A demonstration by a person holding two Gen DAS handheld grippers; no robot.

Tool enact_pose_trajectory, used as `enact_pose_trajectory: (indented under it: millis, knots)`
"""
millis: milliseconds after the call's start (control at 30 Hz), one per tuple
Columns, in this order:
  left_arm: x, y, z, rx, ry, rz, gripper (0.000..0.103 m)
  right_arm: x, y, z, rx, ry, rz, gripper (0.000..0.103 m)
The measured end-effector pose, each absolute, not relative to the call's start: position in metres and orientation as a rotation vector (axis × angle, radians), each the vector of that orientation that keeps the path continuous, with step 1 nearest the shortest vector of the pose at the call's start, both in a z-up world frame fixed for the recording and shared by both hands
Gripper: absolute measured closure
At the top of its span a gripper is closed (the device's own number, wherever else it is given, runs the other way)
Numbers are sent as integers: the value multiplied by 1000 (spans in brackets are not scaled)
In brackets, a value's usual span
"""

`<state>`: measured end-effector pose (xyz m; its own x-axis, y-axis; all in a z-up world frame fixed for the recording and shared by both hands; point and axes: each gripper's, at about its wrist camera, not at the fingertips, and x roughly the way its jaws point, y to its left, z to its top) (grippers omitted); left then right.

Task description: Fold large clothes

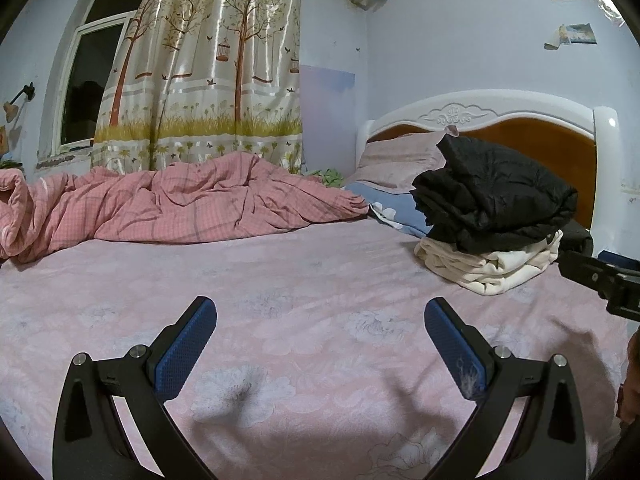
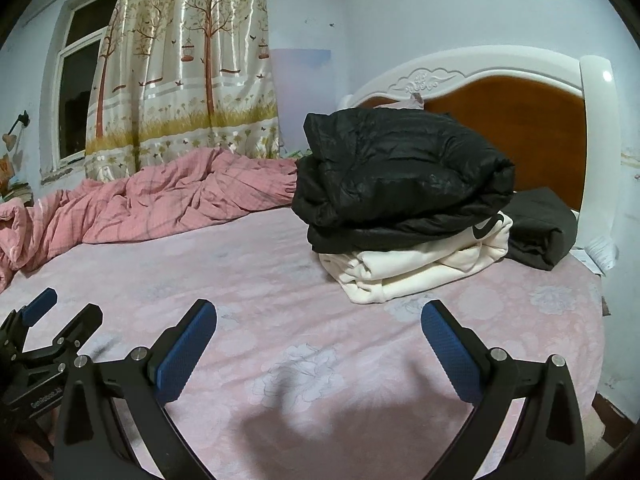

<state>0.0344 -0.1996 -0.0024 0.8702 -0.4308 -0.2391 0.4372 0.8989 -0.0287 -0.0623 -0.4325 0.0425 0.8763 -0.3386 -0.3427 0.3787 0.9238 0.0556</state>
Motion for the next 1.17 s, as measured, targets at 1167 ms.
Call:
enact_pose_trajectory:
  millis: [1167]
  knots:
    - [36,-194,-5,32,254,-455,0,-60,-423,39,77,339,-377,0]
